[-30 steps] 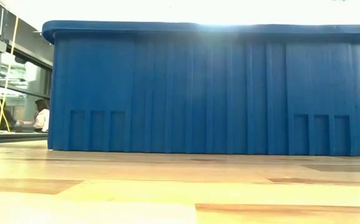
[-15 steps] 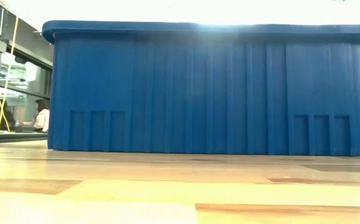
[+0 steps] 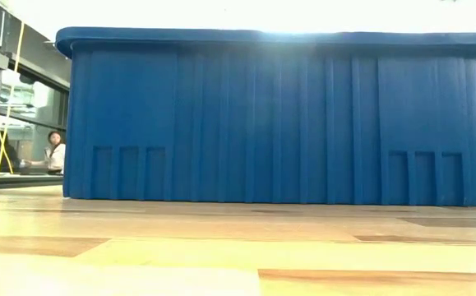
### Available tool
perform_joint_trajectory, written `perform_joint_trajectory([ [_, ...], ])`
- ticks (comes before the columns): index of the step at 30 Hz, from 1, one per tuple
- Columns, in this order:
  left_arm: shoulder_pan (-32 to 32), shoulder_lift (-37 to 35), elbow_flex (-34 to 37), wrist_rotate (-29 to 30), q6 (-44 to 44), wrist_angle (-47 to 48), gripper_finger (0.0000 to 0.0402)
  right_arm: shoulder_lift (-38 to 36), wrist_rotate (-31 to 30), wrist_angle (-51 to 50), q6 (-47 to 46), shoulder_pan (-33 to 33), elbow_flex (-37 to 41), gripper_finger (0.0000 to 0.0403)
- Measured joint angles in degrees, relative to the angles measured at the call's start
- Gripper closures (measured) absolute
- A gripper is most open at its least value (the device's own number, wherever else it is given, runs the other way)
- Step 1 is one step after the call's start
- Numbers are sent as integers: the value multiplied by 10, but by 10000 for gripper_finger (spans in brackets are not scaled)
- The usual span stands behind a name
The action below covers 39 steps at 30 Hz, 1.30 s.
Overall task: Pick and place slides into bin
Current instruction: Put the black slide into the blue bin
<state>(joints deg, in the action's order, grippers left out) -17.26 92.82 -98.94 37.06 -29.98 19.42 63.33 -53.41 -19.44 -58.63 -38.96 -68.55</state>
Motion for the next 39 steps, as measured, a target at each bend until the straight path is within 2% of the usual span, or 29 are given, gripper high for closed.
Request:
perform_joint_trajectory([
  [3, 0, 0, 0, 0, 0, 0, 401, 0, -14, 0, 7, 0, 0, 371],
  [5, 0, 0, 0, 0, 3, 0, 401, 0, -25, 0, 14, 0, 0, 389],
  [11, 0, -1, 0, -3, 29, 0, 384, -4, -55, -3, 31, -5, 0, 385],
  [15, 0, -10, -6, 1, 66, 11, 360, -23, -122, -30, 37, -28, 0, 396],
  [19, 0, -14, -39, 2, 150, 48, 332, -55, -153, -74, 35, -52, 0, 391],
  [23, 0, -14, -90, 18, 264, 160, 305, -88, -126, -99, 39, -62, 0, 398],
  [29, -8, -13, -129, 61, 397, 291, 267, -127, -141, -124, 39, -80, 0, 397],
  [35, -38, -12, -131, 139, 614, 337, 225, -165, -138, -138, 32, -80, 0, 398],
  [39, -43, -11, -132, 151, 694, 336, 189, -181, -125, -138, 30, -80, 0, 398],
])
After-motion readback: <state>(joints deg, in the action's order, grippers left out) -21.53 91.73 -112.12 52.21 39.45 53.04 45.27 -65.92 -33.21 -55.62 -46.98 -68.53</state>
